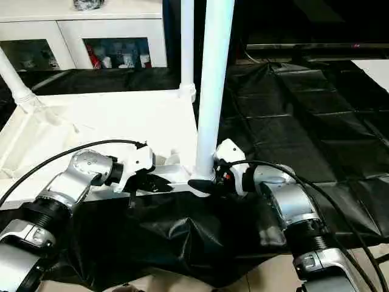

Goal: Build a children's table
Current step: Rotate leg to tighten

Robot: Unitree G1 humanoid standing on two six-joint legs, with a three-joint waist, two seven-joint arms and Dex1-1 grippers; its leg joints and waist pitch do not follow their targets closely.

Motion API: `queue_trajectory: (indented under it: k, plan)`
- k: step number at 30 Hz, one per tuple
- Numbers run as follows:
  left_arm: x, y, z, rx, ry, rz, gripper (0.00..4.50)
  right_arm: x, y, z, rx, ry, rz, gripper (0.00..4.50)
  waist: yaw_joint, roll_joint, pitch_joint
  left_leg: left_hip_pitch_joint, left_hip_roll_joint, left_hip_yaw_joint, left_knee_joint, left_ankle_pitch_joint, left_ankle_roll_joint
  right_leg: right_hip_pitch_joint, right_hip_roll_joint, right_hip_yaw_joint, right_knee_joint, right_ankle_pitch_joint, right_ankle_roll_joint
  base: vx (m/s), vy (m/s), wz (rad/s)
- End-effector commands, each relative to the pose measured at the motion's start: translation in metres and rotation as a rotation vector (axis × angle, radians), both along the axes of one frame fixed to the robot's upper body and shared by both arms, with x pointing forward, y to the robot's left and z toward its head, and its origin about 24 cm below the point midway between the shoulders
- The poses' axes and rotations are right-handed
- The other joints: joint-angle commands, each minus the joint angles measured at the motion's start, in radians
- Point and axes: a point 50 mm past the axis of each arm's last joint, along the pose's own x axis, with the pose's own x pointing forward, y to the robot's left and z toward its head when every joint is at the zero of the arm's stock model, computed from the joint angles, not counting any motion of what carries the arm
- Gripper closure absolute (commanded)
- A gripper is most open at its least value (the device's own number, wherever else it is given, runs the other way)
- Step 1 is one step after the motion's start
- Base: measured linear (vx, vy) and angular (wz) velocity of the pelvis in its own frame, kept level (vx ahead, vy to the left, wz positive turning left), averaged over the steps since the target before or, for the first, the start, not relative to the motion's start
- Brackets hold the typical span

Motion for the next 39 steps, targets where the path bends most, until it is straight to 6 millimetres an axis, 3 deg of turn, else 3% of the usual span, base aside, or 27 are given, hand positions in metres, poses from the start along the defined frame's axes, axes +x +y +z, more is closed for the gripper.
queue_trajectory:
  k: [1,4,8,11,15,16,18,22,24,25,27,30,31,32,37,39]
  plan:
    - [0.009,-0.005,0.002,-0.022,-0.025,0.099,4.5,0.002,0.009,-0.011,0.017,0.018,-0.081,1.75,-0.004,-0.018,-0.069,0.002,0.026,-0.002,-0.063,-0.086,0.077,0.069,-0.065,0.062,-0.069,-0.224,-0.169,0.0,0.0,0.0]
    - [0.019,-0.012,0.004,-0.041,-0.045,0.228,4.5,0.01,0.023,-0.021,0.043,0.032,-0.237,1.75,-0.017,-0.016,-0.06,0.01,0.02,-0.003,-0.071,-0.159,0.033,0.062,-0.063,0.057,-0.092,-0.39,-0.121,0.0,0.0,0.0]
    - [0.029,-0.023,0.004,-0.036,-0.073,0.369,4.5,0.024,0.043,-0.026,0.074,0.05,-0.419,1.75,-0.035,-0.013,-0.06,0.016,0.019,-0.007,-0.073,-0.199,0.02,0.061,-0.065,0.056,-0.099,-0.442,-0.105,0.0,0.0,0.0]
    - [0.033,-0.036,0.005,-0.049,-0.079,0.436,4.5,0.031,0.061,-0.025,0.097,0.041,-0.492,1.75,-0.04,-0.013,-0.064,0.016,0.019,-0.007,-0.071,-0.184,0.018,0.061,-0.067,0.059,-0.096,-0.411,-0.117,0.0,0.0,0.0]
    - [0.031,-0.051,0.007,-0.085,-0.082,0.404,4.5,0.033,0.083,-0.019,0.173,0.045,-0.463,1.75,-0.04,-0.015,-0.069,0.007,0.019,-0.005,-0.07,-0.124,0.055,0.07,-0.064,0.062,-0.079,-0.263,-0.163,0.0,0.0,0.0]
    - [0.03,-0.052,0.007,-0.088,-0.087,0.394,4.5,0.033,0.085,-0.018,0.185,0.051,-0.453,1.2,-0.039,-0.016,-0.069,0.007,0.018,-0.004,-0.069,-0.111,0.068,0.071,-0.063,0.063,-0.078,-0.243,-0.17,0.0,0.0,0.0]
    - [0.028,-0.053,0.007,-0.095,-0.089,0.362,4.5,0.032,0.088,-0.016,0.213,0.06,-0.416,1.06,-0.037,-0.016,-0.068,0.007,0.019,-0.003,-0.07,-0.108,0.078,0.073,-0.064,0.063,-0.077,-0.236,-0.177,0.0,0.0,0.0]
    - [0.024,-0.05,0.005,-0.089,-0.084,0.311,4.5,0.033,0.084,-0.015,0.189,0.027,-0.378,0.6,-0.042,-0.015,-0.066,0.008,0.02,-0.005,-0.072,-0.146,0.072,0.072,-0.065,0.062,-0.083,-0.29,-0.167,0.0,0.0,0.0]
    - [0.019,-0.045,0.004,-0.086,-0.085,0.243,4.5,0.032,0.075,-0.013,0.159,-0.011,-0.324,0.6,-0.044,-0.016,-0.067,0.005,0.021,-0.006,-0.072,-0.144,0.073,0.074,-0.065,0.062,-0.08,-0.275,-0.171,0.0,0.0,0.0]
    - [0.015,-0.041,0.004,-0.087,-0.085,0.187,4.5,0.031,0.068,-0.011,0.153,-0.031,-0.286,0.6,-0.044,-0.009,-0.068,0.005,0.021,-0.007,-0.071,-0.142,0.074,0.075,-0.066,0.062,-0.078,-0.264,-0.176,0.0,0.0,0.0]
    - [0.011,-0.037,0.003,-0.084,-0.073,0.143,4.5,0.028,0.059,-0.009,0.146,-0.048,-0.222,0.6,-0.048,-0.012,-0.068,0.005,0.023,-0.006,-0.071,-0.136,0.087,0.075,-0.064,0.064,-0.076,-0.231,-0.187,0.0,0.0,0.0]
    - [0.006,-0.031,0.002,-0.078,-0.063,0.075,4.5,0.02,0.047,-0.007,0.136,-0.058,-0.114,0.6,-0.043,-0.013,-0.067,0.007,0.025,-0.005,-0.071,-0.133,0.096,0.075,-0.063,0.064,-0.074,-0.219,-0.197,0.0,0.0,0.0]
    - [0.003,-0.028,0.002,-0.07,-0.056,0.042,4.5,0.016,0.04,-0.006,0.123,-0.066,-0.058,0.6,-0.036,-0.006,-0.068,0.008,0.026,-0.004,-0.07,-0.136,0.1,0.076,-0.064,0.064,-0.073,-0.217,-0.195,0.0,0.0,0.0]
    - [0.001,-0.026,0.002,-0.068,-0.047,0.021,4.5,0.012,0.035,-0.005,0.12,-0.058,-0.018,0.6,-0.035,-0.009,-0.067,0.007,0.028,-0.002,-0.07,-0.14,0.103,0.073,-0.061,0.064,-0.074,-0.216,-0.196,0.0,0.0,0.0]
    - [-0.004,-0.02,0.001,-0.059,-0.018,-0.036,4.5,0.002,0.023,-0.002,0.098,-0.048,0.085,0.6,-0.021,-0.01,-0.063,0.013,0.029,-0.002,-0.073,-0.176,0.081,0.069,-0.064,0.065,-0.085,-0.302,-0.171,0.0,0.0,0.0]
    - [-0.006,-0.018,0.002,-0.055,-0.007,-0.069,4.5,-0.003,0.015,0.0,0.08,-0.042,0.134,0.6,-0.018,-0.011,-0.064,0.014,0.029,-0.002,-0.074,-0.169,0.08,0.069,-0.062,0.066,-0.082,-0.289,-0.171,0.0,0.0,0.0]
